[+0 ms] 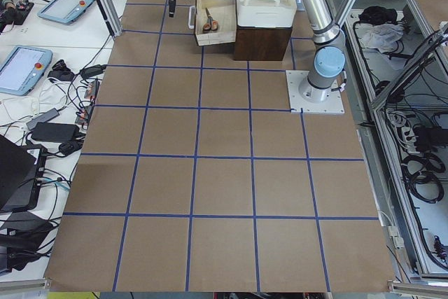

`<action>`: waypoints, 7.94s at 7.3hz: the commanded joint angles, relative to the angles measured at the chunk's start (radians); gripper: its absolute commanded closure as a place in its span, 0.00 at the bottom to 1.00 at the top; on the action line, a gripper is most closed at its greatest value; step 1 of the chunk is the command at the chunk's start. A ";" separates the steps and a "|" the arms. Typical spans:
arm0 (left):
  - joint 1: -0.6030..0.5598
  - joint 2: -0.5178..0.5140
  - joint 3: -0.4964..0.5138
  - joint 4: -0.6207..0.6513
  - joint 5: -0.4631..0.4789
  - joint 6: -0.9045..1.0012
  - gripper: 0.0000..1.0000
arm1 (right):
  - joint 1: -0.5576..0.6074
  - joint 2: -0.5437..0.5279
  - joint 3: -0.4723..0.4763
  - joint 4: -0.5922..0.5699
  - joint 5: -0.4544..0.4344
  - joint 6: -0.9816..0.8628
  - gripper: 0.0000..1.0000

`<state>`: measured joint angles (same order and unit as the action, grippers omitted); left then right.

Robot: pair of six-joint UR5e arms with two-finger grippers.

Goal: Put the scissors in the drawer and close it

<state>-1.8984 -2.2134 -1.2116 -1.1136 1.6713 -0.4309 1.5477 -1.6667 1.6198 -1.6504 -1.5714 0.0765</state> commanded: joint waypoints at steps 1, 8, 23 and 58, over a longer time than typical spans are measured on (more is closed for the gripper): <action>-0.002 -0.035 0.001 -0.052 -0.014 -0.008 0.00 | 0.000 -0.001 0.000 0.000 -0.001 -0.001 0.00; -0.010 -0.115 -0.005 -0.147 -0.110 0.072 0.00 | 0.000 0.001 0.002 0.001 -0.002 -0.003 0.00; -0.051 0.079 -0.201 -0.333 -0.153 0.026 0.00 | 0.000 0.005 0.009 0.032 -0.009 -0.006 0.00; 0.269 0.716 -0.353 -0.399 -0.119 0.434 0.00 | -0.005 0.007 0.009 0.021 -0.075 -0.078 0.00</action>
<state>-1.6301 -1.5229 -1.5259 -1.5203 1.5460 -0.0207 1.5433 -1.6592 1.6291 -1.6255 -1.6453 -0.0015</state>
